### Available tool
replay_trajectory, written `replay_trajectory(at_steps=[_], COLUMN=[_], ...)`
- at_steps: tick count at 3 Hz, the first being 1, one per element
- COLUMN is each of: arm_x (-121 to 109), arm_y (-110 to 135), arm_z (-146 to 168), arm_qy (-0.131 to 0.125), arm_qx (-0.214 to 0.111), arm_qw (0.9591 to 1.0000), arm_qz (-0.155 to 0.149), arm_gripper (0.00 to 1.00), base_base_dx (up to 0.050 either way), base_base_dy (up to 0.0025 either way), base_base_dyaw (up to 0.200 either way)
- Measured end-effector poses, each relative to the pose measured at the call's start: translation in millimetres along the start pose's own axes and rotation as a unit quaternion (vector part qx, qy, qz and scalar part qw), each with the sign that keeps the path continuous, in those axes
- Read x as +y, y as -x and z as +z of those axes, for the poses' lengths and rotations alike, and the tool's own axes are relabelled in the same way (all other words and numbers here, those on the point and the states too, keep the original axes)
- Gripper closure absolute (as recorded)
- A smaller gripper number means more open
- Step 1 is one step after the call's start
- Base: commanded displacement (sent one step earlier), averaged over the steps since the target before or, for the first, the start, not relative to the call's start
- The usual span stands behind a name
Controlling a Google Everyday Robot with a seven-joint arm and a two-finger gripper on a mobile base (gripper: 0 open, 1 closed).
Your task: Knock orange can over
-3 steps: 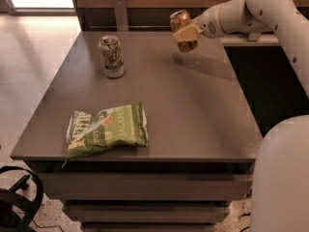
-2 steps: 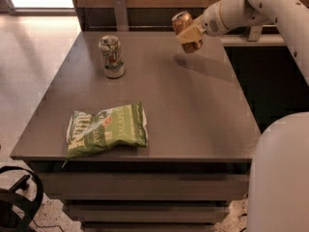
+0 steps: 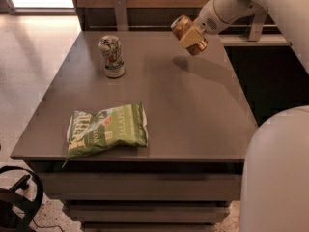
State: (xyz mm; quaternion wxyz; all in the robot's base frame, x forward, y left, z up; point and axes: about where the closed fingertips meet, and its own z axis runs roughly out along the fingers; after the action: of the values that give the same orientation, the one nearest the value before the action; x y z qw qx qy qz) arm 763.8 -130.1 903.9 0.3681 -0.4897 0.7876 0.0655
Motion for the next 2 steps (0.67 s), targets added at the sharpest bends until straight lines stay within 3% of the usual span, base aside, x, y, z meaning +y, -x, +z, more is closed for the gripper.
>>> replay_trajectory(at_steps=[1, 2], arm_x=[12, 32], arm_y=[-6, -20], arm_z=[3, 18], arm_qy=[0.005, 0.029], arm_qx=[0.04, 0.083], arm_qw=[0.999, 0.9957], arm_qz=[-0.019, -0.028], arm_gripper=[1.0, 1.0], base_base_dx=[0.0, 0.0], base_base_dy=[0.0, 0.0], base_base_dyaw=[0.0, 0.0])
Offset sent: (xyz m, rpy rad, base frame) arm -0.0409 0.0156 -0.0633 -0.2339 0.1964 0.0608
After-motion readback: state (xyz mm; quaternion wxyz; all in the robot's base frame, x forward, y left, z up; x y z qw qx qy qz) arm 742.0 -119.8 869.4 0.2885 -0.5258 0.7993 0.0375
